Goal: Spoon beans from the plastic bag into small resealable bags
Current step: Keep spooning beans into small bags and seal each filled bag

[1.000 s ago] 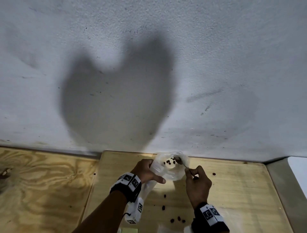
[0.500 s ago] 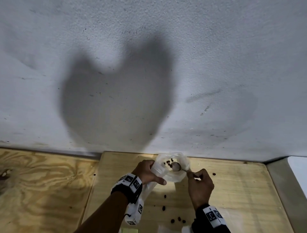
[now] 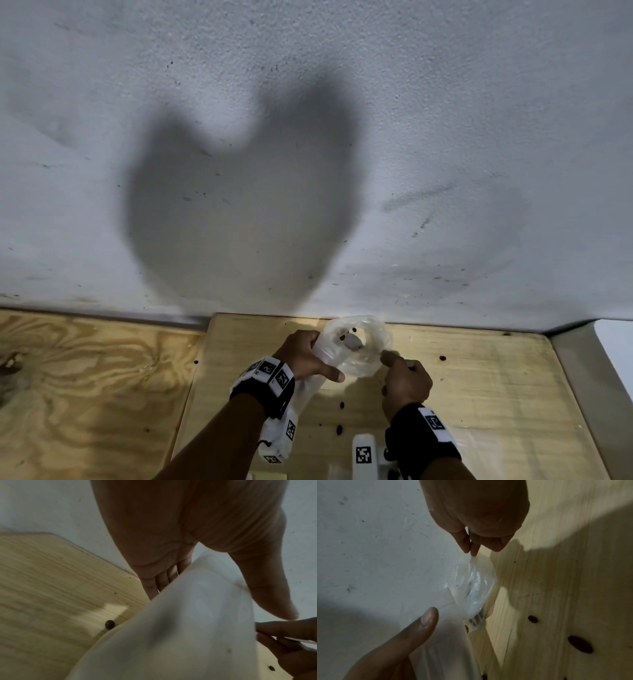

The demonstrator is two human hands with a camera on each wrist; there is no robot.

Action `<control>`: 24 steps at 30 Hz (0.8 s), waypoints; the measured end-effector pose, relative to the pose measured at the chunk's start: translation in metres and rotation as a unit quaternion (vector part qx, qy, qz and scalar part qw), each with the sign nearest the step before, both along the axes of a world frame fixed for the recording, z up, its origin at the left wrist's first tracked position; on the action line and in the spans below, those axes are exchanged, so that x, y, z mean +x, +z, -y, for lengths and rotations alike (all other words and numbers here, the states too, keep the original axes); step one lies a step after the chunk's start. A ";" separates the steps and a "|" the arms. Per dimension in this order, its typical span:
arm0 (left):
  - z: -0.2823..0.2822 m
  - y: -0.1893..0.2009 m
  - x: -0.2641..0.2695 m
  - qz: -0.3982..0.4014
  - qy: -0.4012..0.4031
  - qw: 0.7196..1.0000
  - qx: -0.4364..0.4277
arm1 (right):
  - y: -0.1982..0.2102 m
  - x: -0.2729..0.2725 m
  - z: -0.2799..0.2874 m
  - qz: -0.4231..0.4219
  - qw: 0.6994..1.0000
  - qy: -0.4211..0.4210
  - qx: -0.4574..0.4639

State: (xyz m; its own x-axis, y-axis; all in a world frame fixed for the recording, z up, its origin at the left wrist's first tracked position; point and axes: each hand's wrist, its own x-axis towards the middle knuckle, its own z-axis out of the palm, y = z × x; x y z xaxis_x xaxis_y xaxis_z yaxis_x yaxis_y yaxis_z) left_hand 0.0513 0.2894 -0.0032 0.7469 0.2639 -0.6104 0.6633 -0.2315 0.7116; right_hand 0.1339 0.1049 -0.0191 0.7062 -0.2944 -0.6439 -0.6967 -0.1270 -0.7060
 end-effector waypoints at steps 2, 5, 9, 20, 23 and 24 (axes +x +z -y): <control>-0.002 0.001 -0.001 0.002 0.000 1.000 -0.006 | -0.001 0.002 -0.002 -0.012 1.000 -0.007 0.015; -0.003 0.003 -0.003 0.008 -0.011 1.000 -0.015 | -0.002 0.005 -0.003 -0.026 0.999 -0.016 0.031; -0.005 0.001 -0.004 0.011 -0.011 1.000 -0.024 | -0.003 0.011 -0.002 -0.044 0.998 -0.030 0.045; -0.010 -0.002 -0.005 0.006 -0.001 0.999 -0.042 | -0.008 0.021 0.003 -0.027 0.996 -0.029 0.078; -0.011 -0.004 -0.004 0.006 0.006 0.999 -0.039 | -0.010 0.020 0.006 -0.028 0.995 -0.026 0.097; -0.011 -0.005 -0.004 0.008 0.011 0.999 -0.037 | -0.010 0.019 0.007 -0.026 0.994 -0.025 0.102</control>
